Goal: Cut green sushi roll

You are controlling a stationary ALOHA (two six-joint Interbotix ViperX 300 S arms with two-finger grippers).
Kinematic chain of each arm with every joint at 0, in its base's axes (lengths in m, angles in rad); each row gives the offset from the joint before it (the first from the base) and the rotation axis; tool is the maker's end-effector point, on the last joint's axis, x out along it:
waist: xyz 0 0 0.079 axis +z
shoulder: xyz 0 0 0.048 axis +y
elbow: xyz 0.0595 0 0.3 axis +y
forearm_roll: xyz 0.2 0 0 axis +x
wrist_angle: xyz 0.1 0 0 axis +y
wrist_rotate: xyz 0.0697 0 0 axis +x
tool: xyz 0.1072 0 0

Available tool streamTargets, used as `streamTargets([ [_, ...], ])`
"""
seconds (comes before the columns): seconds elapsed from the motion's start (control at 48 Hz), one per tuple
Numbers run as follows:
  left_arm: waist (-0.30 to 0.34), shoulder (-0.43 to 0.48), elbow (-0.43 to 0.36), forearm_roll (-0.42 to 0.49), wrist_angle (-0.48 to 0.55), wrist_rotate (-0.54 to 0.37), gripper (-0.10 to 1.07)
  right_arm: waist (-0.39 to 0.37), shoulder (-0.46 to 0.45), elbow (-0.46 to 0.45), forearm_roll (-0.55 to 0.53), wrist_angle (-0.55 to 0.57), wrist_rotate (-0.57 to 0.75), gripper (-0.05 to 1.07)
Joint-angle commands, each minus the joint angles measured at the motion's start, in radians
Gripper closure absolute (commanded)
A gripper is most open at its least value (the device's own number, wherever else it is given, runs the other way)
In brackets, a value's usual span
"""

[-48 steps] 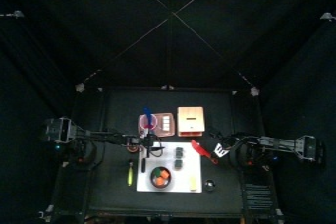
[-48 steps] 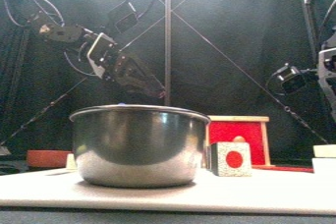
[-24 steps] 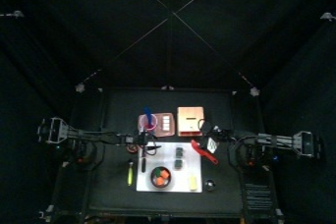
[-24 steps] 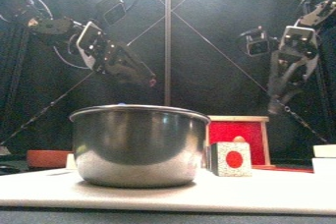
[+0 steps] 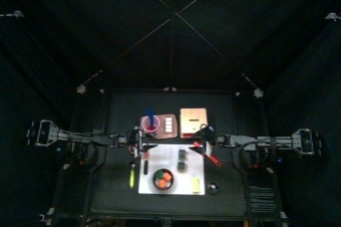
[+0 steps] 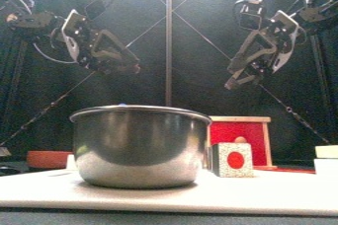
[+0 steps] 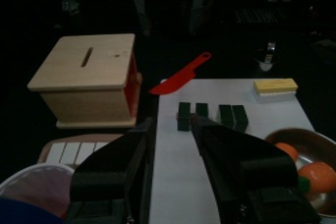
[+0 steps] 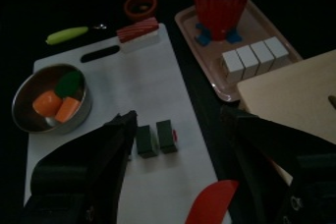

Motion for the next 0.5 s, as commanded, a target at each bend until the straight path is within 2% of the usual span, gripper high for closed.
streamTargets([
  [0.0, 0.005, -0.006, -0.011, -0.005, -0.011, 0.002, 0.22, 0.012, 0.003, -0.006, -0.006, -0.011, -0.002, 0.05],
  [0.292, 0.052, 0.0, -0.008, 0.0, -0.011, 0.005, 0.22, 0.012, 0.023, -0.005, -0.014, -0.008, 0.002, 0.05],
  [0.479, 0.091, 0.003, -0.008, 0.037, -0.011, 0.005, 0.22, 0.011, 0.023, -0.006, -0.006, 0.018, 0.003, 0.05],
])
